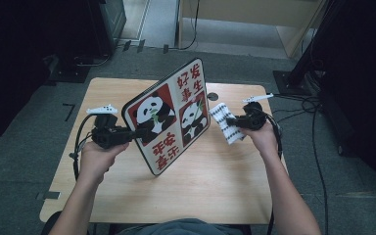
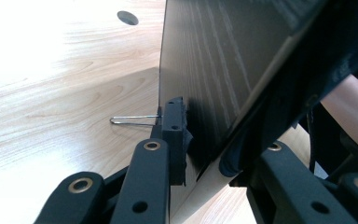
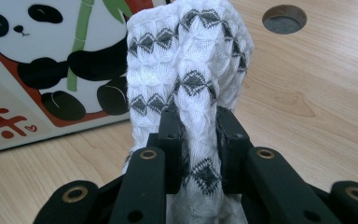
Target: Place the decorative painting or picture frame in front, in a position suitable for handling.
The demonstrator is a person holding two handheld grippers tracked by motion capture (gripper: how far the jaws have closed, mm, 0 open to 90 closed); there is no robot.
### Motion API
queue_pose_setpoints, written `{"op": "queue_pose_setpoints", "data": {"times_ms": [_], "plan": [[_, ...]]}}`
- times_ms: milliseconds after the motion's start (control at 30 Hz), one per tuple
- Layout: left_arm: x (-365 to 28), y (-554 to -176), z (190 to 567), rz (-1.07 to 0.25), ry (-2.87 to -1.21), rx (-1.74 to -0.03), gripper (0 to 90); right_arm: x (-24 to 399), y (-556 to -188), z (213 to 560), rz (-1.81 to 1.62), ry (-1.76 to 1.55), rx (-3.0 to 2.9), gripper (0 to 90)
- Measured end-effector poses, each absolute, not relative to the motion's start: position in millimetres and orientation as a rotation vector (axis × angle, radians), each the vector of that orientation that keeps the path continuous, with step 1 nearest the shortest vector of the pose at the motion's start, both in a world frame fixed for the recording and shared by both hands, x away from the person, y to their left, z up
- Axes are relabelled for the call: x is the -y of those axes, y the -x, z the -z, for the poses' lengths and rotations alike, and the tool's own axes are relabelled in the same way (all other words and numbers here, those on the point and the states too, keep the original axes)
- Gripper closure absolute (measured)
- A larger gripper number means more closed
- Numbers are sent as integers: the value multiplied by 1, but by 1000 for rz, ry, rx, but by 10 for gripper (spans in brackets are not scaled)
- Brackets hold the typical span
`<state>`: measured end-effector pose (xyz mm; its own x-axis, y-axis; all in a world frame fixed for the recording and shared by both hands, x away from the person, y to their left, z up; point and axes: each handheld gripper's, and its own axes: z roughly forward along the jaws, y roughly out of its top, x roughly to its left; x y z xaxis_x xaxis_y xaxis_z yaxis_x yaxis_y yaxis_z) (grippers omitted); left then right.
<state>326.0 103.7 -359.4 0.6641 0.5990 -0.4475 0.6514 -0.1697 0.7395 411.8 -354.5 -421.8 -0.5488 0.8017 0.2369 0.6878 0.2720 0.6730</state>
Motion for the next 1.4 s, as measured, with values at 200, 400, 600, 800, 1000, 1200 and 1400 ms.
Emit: {"op": "queue_pose_setpoints", "data": {"times_ms": [200, 400, 600, 800, 1000, 1200, 1400], "plan": [[-110, -323, 359, 69, -1843, -1002, 756, 354, -410, 416, -1152, -1388, -2400, 763], [-111, -326, 362, 97, -1822, -1011, 740, 349, -410, 405, -1185, -1379, -2405, 763], [-110, -328, 363, 84, -1812, -1018, 741, 339, -408, 393, -1206, -1311, -2418, 762], [-109, -327, 362, 76, -1821, -1015, 750, 332, -409, 385, -1209, -1277, -2435, 762], [-109, -329, 365, 80, -1820, -1024, 716, 328, -410, 380, -1251, -1273, -2446, 762], [-107, -328, 365, 48, -1833, -1016, 760, 326, -413, 366, -1244, -1247, -2452, 762], [-107, -327, 364, 37, -1841, -1008, 768, 322, -418, 349, -1242, -1225, -2448, 762]]}}
